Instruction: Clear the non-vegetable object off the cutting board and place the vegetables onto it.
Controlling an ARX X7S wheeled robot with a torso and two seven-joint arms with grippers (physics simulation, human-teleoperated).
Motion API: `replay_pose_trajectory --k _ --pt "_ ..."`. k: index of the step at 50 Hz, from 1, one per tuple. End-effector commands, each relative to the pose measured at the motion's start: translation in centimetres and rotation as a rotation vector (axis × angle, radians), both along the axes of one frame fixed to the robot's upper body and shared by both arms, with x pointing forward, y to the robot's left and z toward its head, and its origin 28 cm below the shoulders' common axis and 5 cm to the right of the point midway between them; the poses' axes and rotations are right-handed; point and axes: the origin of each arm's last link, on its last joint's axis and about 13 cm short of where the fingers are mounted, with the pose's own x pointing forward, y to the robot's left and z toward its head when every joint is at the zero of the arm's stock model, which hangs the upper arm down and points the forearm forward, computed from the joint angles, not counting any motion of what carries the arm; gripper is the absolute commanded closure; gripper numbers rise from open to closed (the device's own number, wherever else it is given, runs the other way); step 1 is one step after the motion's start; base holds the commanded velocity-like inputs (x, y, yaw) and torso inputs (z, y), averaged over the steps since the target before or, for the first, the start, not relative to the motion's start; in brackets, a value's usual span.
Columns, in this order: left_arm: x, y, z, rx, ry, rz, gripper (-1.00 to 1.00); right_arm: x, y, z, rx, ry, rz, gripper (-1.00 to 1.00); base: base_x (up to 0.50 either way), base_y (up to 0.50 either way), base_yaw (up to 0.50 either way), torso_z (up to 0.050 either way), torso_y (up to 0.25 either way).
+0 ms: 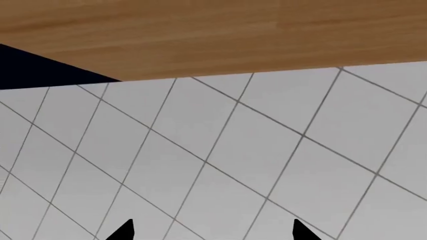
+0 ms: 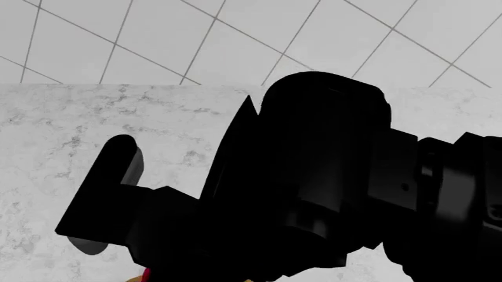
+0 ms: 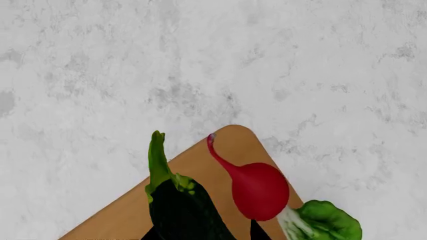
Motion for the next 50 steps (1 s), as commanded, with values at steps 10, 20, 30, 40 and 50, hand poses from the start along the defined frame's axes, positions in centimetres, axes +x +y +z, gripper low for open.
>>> replay_pose_trajectory --k 10,20,30,40,50 --pt "-0.2 -0.1 0.2 -0.007 -0.01 -0.034 -1.0 0.1 0.2 0.0 0.017 0.031 0.0 -1.0 0.0 0.0 0.0 0.0 0.0" --pt "-0.2 -0.2 0.5 0.003 -0.017 -0.035 -1.0 -0.7 -0.2 1.9 0.014 -0.01 -0.02 -1.0 0.0 0.0 0.0 0.0 0.0" --pt "-0.8 -0.2 1.0 -0.011 -0.032 -0.044 -1.0 -5.4 -2.0 6.6 -0.004 -0.13 -0.089 -1.0 0.0 0.0 0.0 0.0 0.0" --pt "-0.9 -0.4 1.0 0.004 -0.03 -0.048 -1.0 -7.6 -4.1 7.9 0.084 -0.238 -0.181 -1.0 0.0 0.0 0.0 0.0 0.0" --pt "-1.0 -0.3 0.7 0.006 -0.029 -0.047 -1.0 -10.1 -5.4 9.6 0.194 -0.341 -0.275 -1.0 0.0 0.0 0.0 0.0 0.0"
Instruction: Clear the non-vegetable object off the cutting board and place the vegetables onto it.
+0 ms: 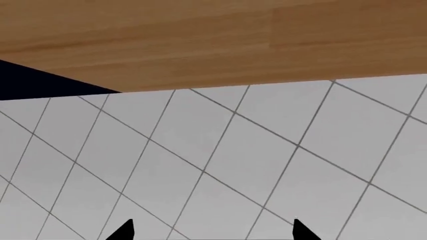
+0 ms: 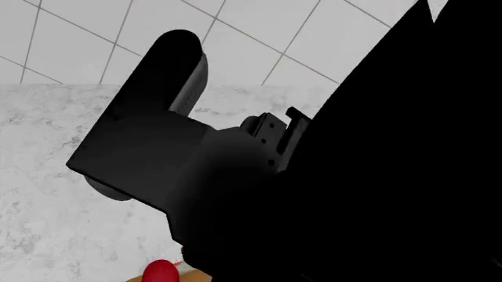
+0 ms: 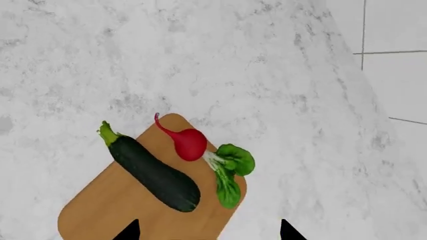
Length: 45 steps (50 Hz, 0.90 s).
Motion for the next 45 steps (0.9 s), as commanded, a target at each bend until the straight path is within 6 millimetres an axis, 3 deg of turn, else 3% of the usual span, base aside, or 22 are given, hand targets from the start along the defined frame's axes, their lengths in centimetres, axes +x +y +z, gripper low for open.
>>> replay_pose_trajectory --k 1,18,30,45 --pt "-0.3 -0.1 -0.1 -0.001 -0.008 -0.037 -1.0 -3.2 -1.1 2.0 0.109 -0.121 -0.062 -1.0 0.0 0.0 0.0 0.0 0.0" --pt "-1.0 -0.1 -1.0 0.008 -0.014 -0.04 -1.0 -7.1 -2.2 0.3 0.376 -0.416 -0.287 -1.0 0.0 0.0 0.0 0.0 0.0" --pt "-2.5 -0.4 -1.2 0.014 -0.04 -0.07 -1.0 -10.7 -1.7 -2.5 0.596 -0.568 -0.342 -1.0 0.0 0.0 0.0 0.0 0.0" --pt "-4.5 0.1 -2.7 0.006 -0.038 -0.104 -1.0 -15.1 -1.5 -2.0 0.664 -0.699 -0.276 -1.0 0.0 0.0 0.0 0.0 0.0"
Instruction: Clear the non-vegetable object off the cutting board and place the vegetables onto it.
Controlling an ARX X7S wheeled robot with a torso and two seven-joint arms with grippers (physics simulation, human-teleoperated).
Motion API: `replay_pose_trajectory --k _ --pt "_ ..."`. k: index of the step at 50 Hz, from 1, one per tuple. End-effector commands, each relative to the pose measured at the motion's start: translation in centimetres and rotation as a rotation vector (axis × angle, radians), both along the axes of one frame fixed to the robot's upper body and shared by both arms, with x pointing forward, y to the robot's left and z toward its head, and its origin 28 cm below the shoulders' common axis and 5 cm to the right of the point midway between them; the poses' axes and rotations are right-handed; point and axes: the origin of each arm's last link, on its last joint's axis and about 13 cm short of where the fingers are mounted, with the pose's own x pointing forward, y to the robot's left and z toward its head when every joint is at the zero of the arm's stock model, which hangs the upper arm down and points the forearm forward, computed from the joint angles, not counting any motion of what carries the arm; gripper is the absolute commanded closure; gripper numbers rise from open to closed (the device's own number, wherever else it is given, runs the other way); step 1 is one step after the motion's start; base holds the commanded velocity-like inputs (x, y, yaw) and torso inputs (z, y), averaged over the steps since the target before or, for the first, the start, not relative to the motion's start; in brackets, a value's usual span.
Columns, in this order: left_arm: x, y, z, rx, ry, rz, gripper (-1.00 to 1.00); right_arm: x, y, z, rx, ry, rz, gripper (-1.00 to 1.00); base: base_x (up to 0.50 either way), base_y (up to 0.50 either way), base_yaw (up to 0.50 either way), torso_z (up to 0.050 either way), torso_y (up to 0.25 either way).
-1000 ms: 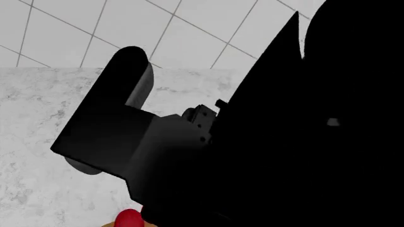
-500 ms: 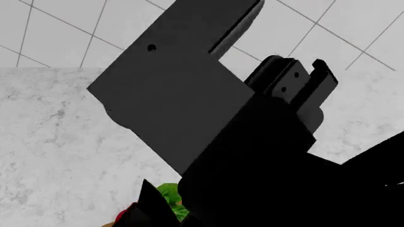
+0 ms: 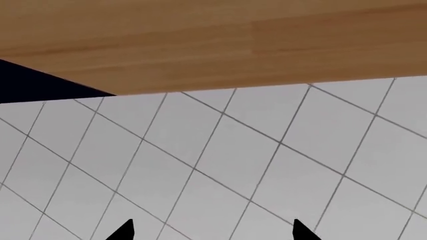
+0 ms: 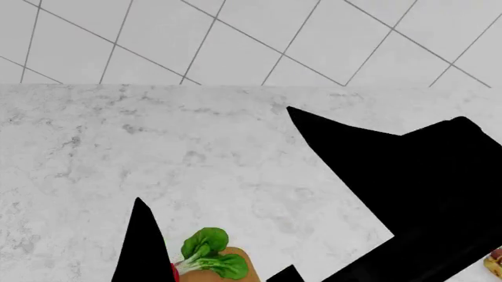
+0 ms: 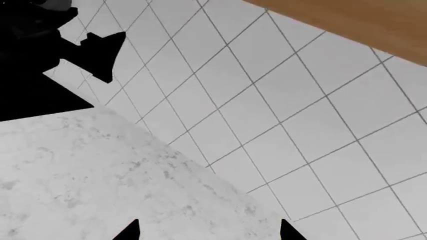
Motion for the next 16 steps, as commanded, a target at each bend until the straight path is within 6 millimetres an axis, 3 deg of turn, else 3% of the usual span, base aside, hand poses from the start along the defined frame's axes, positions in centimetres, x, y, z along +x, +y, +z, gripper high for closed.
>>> replay_pose_trajectory --k 1,8,16 --pt "-1.9 0.2 -1.1 -0.012 -0.007 -0.06 -1.0 -3.2 -0.2 0.3 0.057 -0.134 0.051 -1.0 0.0 0.0 0.0 0.0 0.0" --pt "-4.4 0.3 -2.4 -0.041 0.006 -0.082 -1.0 -4.9 -0.7 0.7 0.058 -0.175 0.054 -1.0 0.0 0.0 0.0 0.0 0.0" --pt "-6.1 0.9 -3.2 -0.062 0.019 -0.079 -1.0 -4.7 -0.6 0.7 0.047 -0.195 0.051 -1.0 0.0 0.0 0.0 0.0 0.0"
